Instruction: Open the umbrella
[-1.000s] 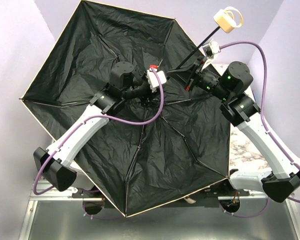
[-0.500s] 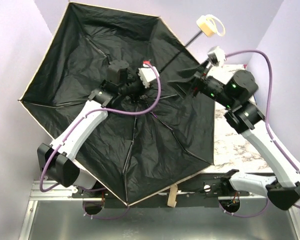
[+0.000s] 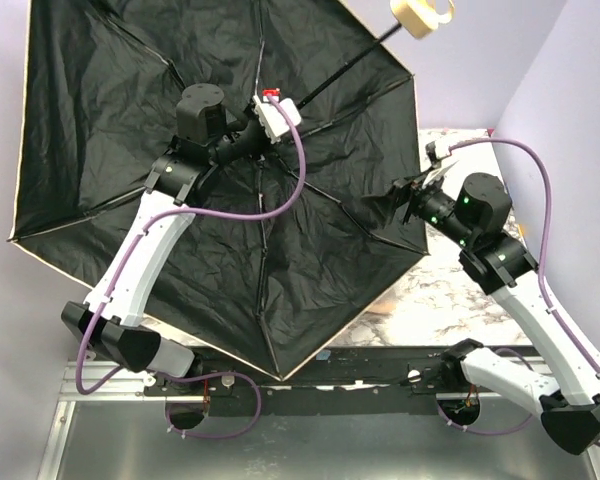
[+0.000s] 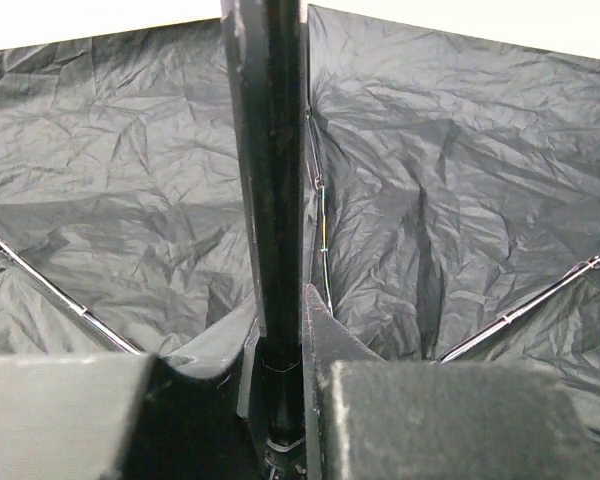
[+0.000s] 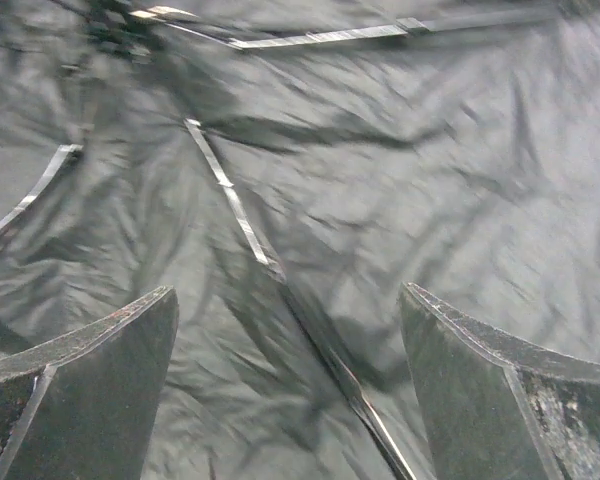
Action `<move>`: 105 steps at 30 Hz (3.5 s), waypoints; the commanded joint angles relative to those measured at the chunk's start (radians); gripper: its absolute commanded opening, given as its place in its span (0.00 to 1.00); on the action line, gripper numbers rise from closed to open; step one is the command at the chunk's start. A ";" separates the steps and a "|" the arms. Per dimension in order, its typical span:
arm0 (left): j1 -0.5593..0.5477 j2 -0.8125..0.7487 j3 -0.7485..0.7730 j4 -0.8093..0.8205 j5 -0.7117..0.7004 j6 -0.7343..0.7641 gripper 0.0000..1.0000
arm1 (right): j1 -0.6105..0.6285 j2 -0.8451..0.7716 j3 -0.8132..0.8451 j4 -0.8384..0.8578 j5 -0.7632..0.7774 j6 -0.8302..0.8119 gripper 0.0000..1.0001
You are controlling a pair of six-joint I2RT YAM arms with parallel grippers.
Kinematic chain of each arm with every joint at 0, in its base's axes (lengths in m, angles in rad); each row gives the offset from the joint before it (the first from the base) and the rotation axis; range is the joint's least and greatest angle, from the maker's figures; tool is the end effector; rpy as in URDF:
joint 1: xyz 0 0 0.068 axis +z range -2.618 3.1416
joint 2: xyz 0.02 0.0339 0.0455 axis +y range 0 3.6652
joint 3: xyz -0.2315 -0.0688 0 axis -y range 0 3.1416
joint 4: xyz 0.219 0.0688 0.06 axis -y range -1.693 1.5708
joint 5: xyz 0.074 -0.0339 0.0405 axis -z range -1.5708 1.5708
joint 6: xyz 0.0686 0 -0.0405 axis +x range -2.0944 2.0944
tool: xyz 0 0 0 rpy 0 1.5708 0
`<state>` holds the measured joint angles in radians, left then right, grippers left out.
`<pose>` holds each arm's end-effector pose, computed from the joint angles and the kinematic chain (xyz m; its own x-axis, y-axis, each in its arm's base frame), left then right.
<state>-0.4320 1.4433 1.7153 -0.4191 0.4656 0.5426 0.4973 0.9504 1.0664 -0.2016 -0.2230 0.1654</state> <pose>0.2770 -0.1616 0.4399 0.2874 0.3756 -0.8811 0.7345 0.5040 0.4544 0.2005 0.1261 0.3748 -0.1826 0.0836 -0.9796 -0.6375 0.7484 0.1827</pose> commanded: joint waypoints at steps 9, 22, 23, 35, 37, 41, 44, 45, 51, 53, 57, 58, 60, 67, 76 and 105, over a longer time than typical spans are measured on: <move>0.004 -0.240 -0.086 0.003 0.083 0.838 0.00 | -0.278 0.166 0.318 -0.180 -0.286 0.195 0.92; 0.004 -0.295 -0.138 -0.027 -0.102 1.416 0.00 | -0.276 0.311 0.481 -0.532 -0.810 0.004 0.92; 0.004 -0.293 -0.143 -0.020 -0.111 1.444 0.00 | -0.277 0.315 0.485 -0.548 -0.823 0.000 0.93; 0.004 -0.252 -0.215 0.114 -0.146 1.604 0.00 | -0.134 0.373 0.515 -0.593 -0.842 0.003 0.97; 0.004 -0.245 -0.214 0.133 -0.145 1.614 0.00 | -0.090 0.384 0.512 -0.568 -0.829 0.015 1.00; 0.004 -0.238 -0.220 0.162 -0.135 1.628 0.00 | 0.033 0.423 0.513 -0.584 -0.769 -0.026 1.00; 0.004 -0.244 -0.237 0.181 -0.111 1.644 0.00 | 0.092 0.443 0.496 -0.585 -0.739 -0.048 0.99; 0.005 -0.246 -0.244 0.190 -0.106 1.650 0.00 | 0.101 0.448 0.493 -0.586 -0.728 -0.052 0.98; 0.004 -0.237 -0.250 0.240 -0.114 1.650 0.00 | 0.124 0.487 0.489 -0.697 -0.720 -0.149 0.75; 0.009 -0.235 -0.252 0.262 -0.124 1.640 0.00 | 0.123 0.484 0.482 -0.748 -0.707 -0.201 0.67; 0.023 -0.239 -0.259 0.271 -0.104 1.634 0.00 | 0.124 0.463 0.448 -0.827 -0.679 -0.263 0.55; 0.025 -0.243 -0.264 0.275 -0.095 1.633 0.00 | 0.123 0.456 0.436 -0.837 -0.672 -0.268 0.50; 0.029 -0.251 -0.274 0.274 -0.070 1.633 0.00 | 0.124 0.442 0.424 -0.851 -0.666 -0.281 0.41; 0.030 -0.271 -0.309 0.254 0.004 1.652 0.00 | 0.124 0.420 0.419 -0.844 -0.689 -0.259 0.37; 0.030 -0.284 -0.318 0.246 0.037 1.674 0.00 | 0.124 0.417 0.430 -0.837 -0.695 -0.232 0.40; 0.212 -0.176 -0.266 0.493 -0.139 1.653 0.16 | 0.124 0.315 0.341 -1.005 -0.763 -0.399 0.01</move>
<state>-0.3473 1.2404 1.3781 -0.1204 0.5220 2.0537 0.6071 1.3369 1.4395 -1.0245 -0.9550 -0.1246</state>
